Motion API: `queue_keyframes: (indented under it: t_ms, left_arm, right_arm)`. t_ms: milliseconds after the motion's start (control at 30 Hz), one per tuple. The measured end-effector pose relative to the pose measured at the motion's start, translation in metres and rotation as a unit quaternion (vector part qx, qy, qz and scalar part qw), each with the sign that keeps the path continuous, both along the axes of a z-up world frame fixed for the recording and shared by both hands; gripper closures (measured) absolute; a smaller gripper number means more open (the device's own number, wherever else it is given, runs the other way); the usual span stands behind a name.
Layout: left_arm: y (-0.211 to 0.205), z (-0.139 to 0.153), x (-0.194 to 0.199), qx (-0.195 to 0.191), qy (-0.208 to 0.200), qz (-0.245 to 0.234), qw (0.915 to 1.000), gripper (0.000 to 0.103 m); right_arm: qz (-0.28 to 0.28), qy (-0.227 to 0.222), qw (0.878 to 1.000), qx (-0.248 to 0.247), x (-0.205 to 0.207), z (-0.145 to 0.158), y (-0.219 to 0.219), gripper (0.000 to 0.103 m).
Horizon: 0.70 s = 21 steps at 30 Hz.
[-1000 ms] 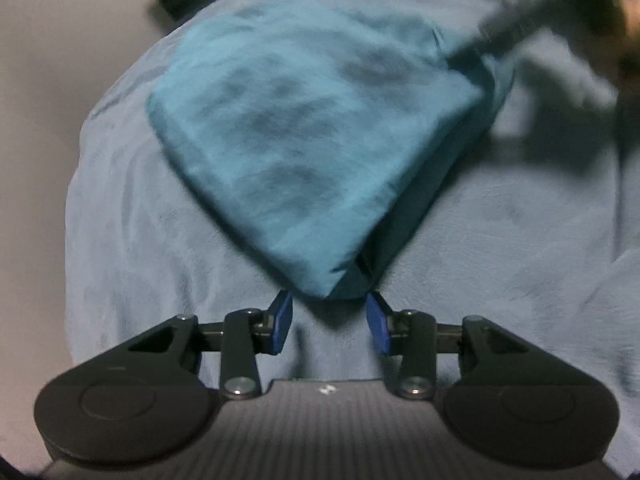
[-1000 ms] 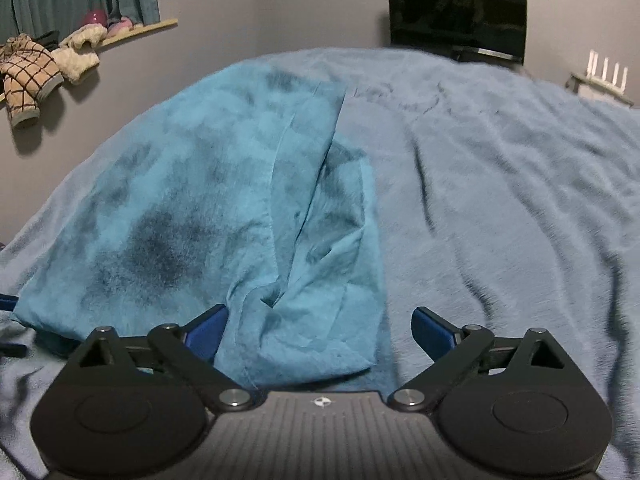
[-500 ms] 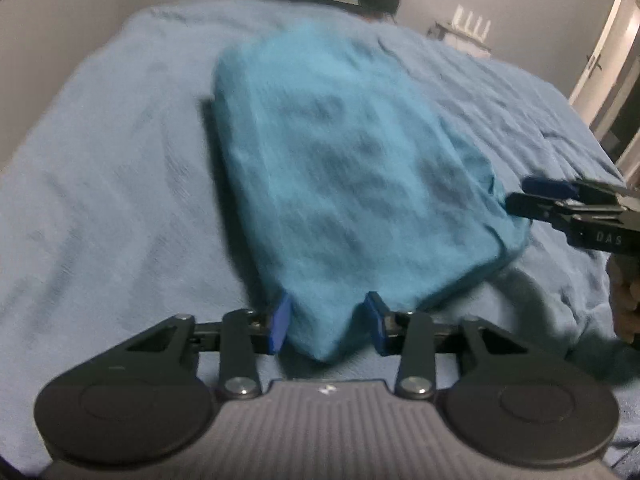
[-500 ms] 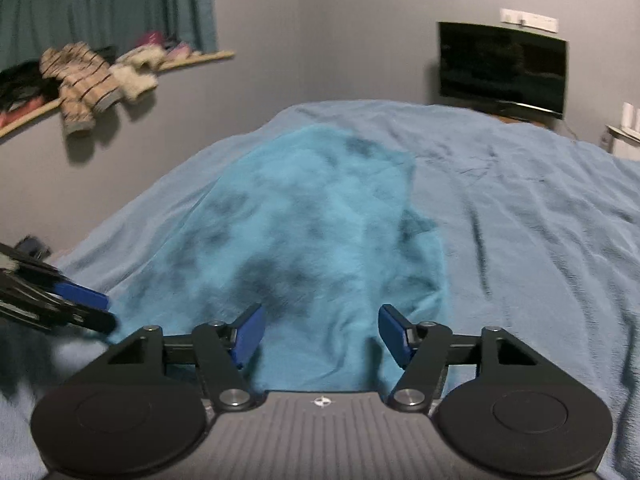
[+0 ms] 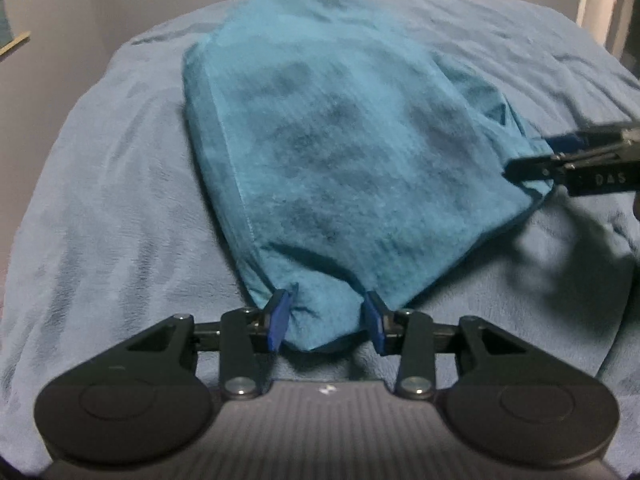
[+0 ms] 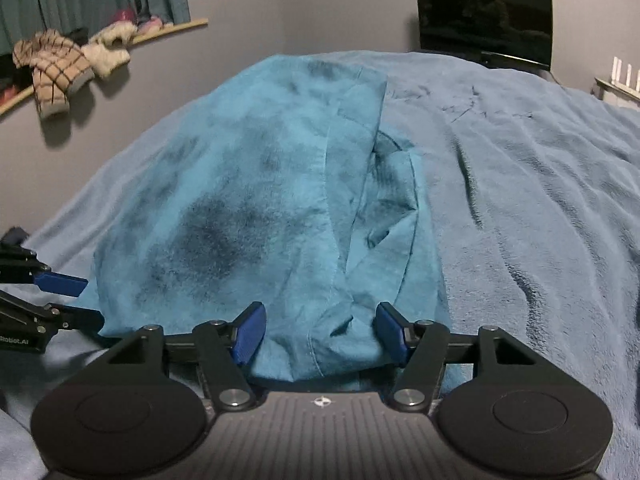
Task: Fold large clothes
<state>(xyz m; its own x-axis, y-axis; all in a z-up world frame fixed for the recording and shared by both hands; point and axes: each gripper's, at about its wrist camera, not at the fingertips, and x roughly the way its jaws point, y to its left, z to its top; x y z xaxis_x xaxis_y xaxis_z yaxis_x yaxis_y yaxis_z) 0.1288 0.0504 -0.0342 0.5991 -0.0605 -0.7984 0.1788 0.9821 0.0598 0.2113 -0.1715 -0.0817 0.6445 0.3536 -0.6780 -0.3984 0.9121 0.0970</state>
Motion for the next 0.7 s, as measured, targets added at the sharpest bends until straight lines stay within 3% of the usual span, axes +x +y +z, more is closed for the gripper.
queue_keyframes:
  t_ms: [33,100,133,167,233,367,467,700]
  left_arm:
    - [-0.002,0.004,-0.003,-0.002,-0.003,0.009,1.0000,0.055]
    - [-0.001,0.012,-0.011,-0.013,-0.005,0.042,0.9990,0.021]
    - [-0.001,0.019,-0.017,-0.024,-0.010,0.066,0.9975,0.013]
    - [-0.002,0.026,-0.023,-0.038,-0.017,0.082,0.9958,0.007]
    - [-0.007,0.034,-0.033,-0.052,-0.032,0.092,0.9939,0.005]
    - [-0.027,0.034,-0.041,-0.033,-0.044,0.092,0.9942,0.001]
    - [-0.035,0.025,-0.043,-0.022,-0.048,0.093,0.9943,0.001]
    - [-0.025,0.009,-0.047,-0.035,-0.057,0.118,0.9908,0.001]
  right_arm:
    - [-0.001,0.001,1.000,0.003,-0.002,0.004,-0.002,0.039]
    - [-0.001,0.003,1.000,0.003,-0.008,0.010,-0.006,0.029]
    - [-0.002,0.003,1.000,0.000,-0.011,0.014,-0.008,0.019]
    - [-0.004,0.000,1.000,-0.002,-0.017,0.018,-0.010,0.016]
    - [-0.010,0.001,1.000,0.001,-0.023,0.025,-0.016,0.015]
    - [-0.018,0.006,1.000,0.009,-0.041,0.034,-0.023,0.003]
    - [-0.016,0.002,1.000,0.004,-0.055,0.033,-0.023,0.001]
    - [-0.029,0.014,0.999,0.003,-0.064,0.013,-0.026,0.001]
